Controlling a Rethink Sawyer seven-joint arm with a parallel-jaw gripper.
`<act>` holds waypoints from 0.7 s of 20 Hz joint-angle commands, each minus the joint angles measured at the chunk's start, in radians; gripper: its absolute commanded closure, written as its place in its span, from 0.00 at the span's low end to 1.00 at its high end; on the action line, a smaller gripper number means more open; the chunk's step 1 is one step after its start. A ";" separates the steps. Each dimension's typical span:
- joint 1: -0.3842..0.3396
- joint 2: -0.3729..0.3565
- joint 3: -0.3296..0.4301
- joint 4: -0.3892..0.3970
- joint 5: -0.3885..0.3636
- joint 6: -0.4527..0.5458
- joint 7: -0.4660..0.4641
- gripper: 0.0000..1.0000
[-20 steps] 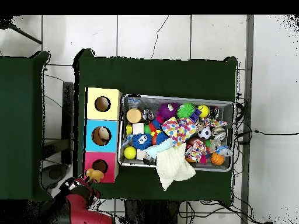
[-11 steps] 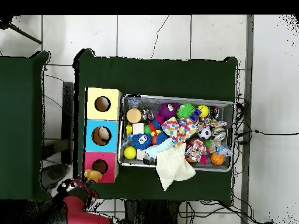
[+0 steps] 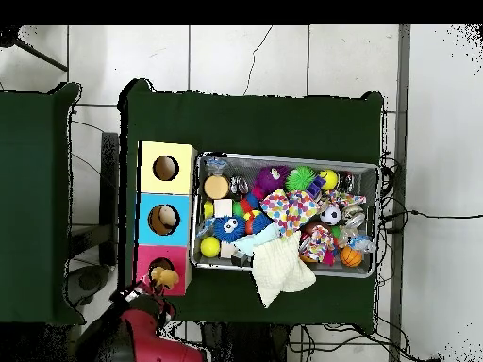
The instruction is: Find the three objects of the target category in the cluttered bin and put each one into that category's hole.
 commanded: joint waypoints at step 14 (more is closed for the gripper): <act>-0.001 0.023 0.024 -0.006 -0.099 0.065 0.132 1.00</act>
